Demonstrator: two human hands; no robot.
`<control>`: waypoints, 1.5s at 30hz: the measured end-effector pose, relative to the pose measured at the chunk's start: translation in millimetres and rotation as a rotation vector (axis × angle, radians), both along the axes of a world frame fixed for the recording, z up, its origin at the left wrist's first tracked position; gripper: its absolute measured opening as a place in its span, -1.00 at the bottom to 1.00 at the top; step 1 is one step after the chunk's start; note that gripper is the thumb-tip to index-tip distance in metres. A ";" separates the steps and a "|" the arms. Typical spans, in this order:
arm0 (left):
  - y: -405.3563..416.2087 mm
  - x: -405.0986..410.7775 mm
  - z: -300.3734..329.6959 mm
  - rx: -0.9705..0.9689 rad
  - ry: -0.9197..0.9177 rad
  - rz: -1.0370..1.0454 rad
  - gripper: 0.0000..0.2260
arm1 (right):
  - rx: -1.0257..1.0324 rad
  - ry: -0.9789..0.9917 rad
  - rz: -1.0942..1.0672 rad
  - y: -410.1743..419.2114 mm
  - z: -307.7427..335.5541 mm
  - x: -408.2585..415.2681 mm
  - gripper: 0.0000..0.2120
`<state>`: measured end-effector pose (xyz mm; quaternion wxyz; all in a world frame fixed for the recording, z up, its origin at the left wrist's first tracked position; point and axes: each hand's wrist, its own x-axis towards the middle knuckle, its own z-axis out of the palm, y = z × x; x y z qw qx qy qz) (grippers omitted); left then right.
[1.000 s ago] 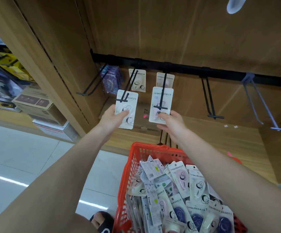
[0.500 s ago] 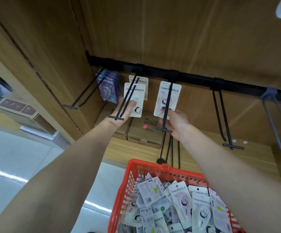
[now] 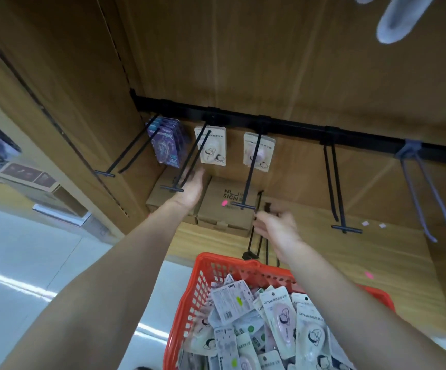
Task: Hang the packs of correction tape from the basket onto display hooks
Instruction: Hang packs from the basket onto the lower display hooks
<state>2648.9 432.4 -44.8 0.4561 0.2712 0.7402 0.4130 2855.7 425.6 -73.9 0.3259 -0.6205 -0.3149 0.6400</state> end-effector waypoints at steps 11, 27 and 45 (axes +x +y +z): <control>-174.0 104.8 -85.4 -0.070 0.695 -0.410 -0.64 | 0.255 -0.418 0.336 -133.5 -38.2 96.4 -0.81; -225.9 116.1 -107.3 -0.239 0.673 -0.562 -0.68 | 0.222 -0.937 0.379 -159.5 -75.9 183.9 -0.49; -226.9 145.7 -102.3 -0.103 0.656 -0.768 -0.56 | 0.072 -0.705 0.011 -153.5 -83.2 202.2 -0.74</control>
